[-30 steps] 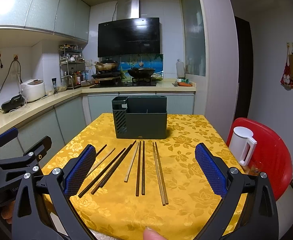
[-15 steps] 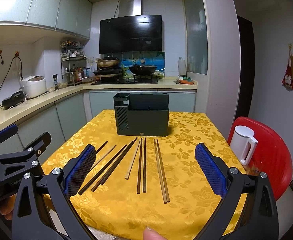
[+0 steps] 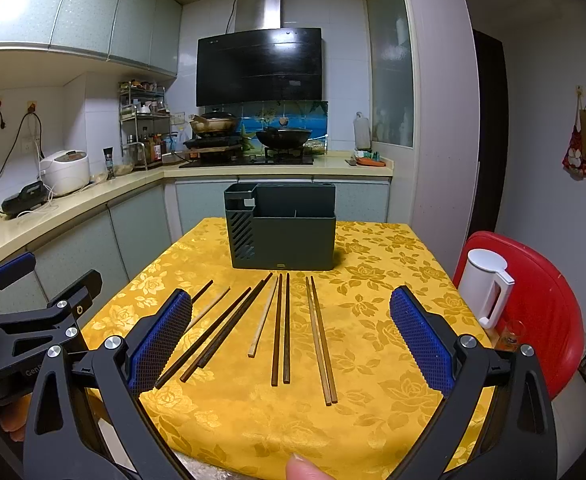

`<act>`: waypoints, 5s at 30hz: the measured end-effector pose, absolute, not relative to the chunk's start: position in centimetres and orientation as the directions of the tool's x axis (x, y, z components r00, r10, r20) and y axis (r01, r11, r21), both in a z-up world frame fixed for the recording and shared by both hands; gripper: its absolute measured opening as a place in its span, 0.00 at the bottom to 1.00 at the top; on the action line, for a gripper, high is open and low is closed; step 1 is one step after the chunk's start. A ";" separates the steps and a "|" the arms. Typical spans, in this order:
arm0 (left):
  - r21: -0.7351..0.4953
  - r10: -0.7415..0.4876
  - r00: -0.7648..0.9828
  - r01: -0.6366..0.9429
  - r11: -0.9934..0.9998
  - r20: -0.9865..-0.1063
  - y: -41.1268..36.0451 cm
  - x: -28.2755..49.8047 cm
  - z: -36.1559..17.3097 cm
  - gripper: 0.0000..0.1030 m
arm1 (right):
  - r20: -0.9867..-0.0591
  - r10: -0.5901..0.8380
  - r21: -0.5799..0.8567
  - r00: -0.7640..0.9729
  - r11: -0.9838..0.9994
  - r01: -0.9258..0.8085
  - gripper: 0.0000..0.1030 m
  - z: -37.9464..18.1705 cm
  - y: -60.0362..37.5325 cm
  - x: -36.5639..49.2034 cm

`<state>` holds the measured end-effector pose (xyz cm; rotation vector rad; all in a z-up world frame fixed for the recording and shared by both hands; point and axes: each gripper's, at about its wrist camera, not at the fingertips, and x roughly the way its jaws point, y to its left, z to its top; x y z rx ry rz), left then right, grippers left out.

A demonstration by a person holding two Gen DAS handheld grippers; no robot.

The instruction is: Organize utensils

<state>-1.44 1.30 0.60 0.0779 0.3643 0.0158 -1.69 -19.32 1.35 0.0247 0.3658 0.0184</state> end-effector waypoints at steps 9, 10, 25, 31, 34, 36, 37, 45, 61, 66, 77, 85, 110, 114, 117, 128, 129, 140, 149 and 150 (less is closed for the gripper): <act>0.078 0.029 0.934 -0.001 0.997 -0.356 1.3 -1.4 0.5 0.93 | -0.357 0.023 0.028 0.934 1.000 -0.014 0.94 1.3 -19.3 -1.7; 0.078 0.029 0.934 -0.002 0.997 -0.356 1.2 -1.4 0.5 0.93 | -0.357 0.022 0.027 0.934 1.000 -0.013 0.94 1.3 -19.3 -1.7; 0.080 0.038 0.922 -0.007 0.997 -0.384 1.8 -0.8 -0.8 0.93 | -0.382 0.004 0.022 0.924 1.000 0.005 0.94 0.4 -20.1 -0.8; 0.111 0.076 0.902 -0.031 0.993 -0.425 3.3 1.4 -2.3 0.93 | -0.431 -0.025 -0.001 0.902 1.000 0.027 0.94 -1.3 -20.5 0.5; 0.122 0.102 0.885 -0.051 0.991 -0.454 4.4 2.9 -3.1 0.93 | -0.465 -0.040 -0.020 0.884 0.999 0.035 0.94 -2.6 -20.9 1.2; 0.125 0.112 0.861 -0.057 0.990 -0.495 5.5 4.1 -4.3 0.93 | -0.496 -0.044 -0.017 0.867 0.999 0.040 0.94 -3.6 -21.5 1.8; 0.121 0.111 0.846 -0.055 0.991 -0.521 6.1 4.8 -5.0 0.93 | -0.513 -0.043 -0.015 0.857 0.999 0.041 0.94 -4.1 -21.8 2.2; 0.119 0.095 0.741 -0.020 0.993 -0.665 8.0 9.0 -9.7 0.93 | -0.606 -0.044 -0.008 0.794 0.999 0.050 0.94 -7.6 -23.8 4.7; 0.142 -0.008 0.684 0.163 0.976 -0.729 6.1 10.1 -12.9 0.49 | -0.654 -0.037 0.003 0.755 0.999 0.051 0.92 -11.0 -27.4 7.3; 0.103 -0.017 0.686 0.134 0.986 -0.727 6.8 10.2 -13.0 0.49 | -0.684 0.002 -0.001 0.730 1.000 -0.004 0.75 -12.0 -27.6 8.0; 0.051 -0.046 0.677 0.123 0.991 -0.735 7.1 10.4 -13.1 0.49 | -0.713 0.049 -0.027 0.699 0.995 -0.097 0.51 -13.4 -25.9 7.9; 0.056 -0.038 0.687 0.114 0.992 -0.726 6.7 10.0 -13.2 0.47 | -0.716 0.115 0.014 0.688 0.988 -0.151 0.24 -13.8 -25.0 7.5; -0.015 -0.147 0.747 0.181 0.983 -0.648 6.2 8.9 -8.8 0.07 | -0.597 0.131 0.095 0.792 0.991 -0.093 0.06 -8.3 -28.0 6.5; -0.001 -0.160 0.782 0.200 0.980 -0.603 5.5 8.7 -6.1 0.07 | -0.554 0.141 0.112 0.820 0.989 -0.095 0.06 -6.0 -29.0 6.4; 0.010 -0.174 0.810 0.217 0.976 -0.560 5.0 8.8 -3.6 0.07 | -0.519 0.156 0.117 0.840 0.987 -0.111 0.06 -4.1 -29.5 6.8; 0.084 -0.175 0.857 0.245 0.966 -0.486 2.7 12.0 2.1 0.07 | -0.410 0.199 0.114 0.890 0.979 -0.167 0.06 1.6 -29.1 9.0; 0.083 -0.178 0.856 0.248 0.965 -0.485 2.5 12.5 2.5 0.07 | -0.406 0.199 0.108 0.892 0.980 -0.169 0.06 1.9 -29.0 9.3; 0.013 -0.239 0.845 0.279 0.960 -0.478 2.9 16.6 5.1 0.07 | -0.437 0.229 0.127 0.870 0.973 -0.192 0.06 5.7 -28.8 15.1; -0.025 -0.323 0.818 0.355 0.935 -0.475 1.2 19.5 9.6 0.07 | -0.407 0.220 0.124 0.887 0.975 -0.185 0.06 10.2 -29.0 18.5; -0.034 -0.338 0.816 0.365 0.930 -0.469 0.8 19.9 10.4 0.07 | -0.400 0.218 0.125 0.890 0.975 -0.183 0.06 11.0 -29.0 18.9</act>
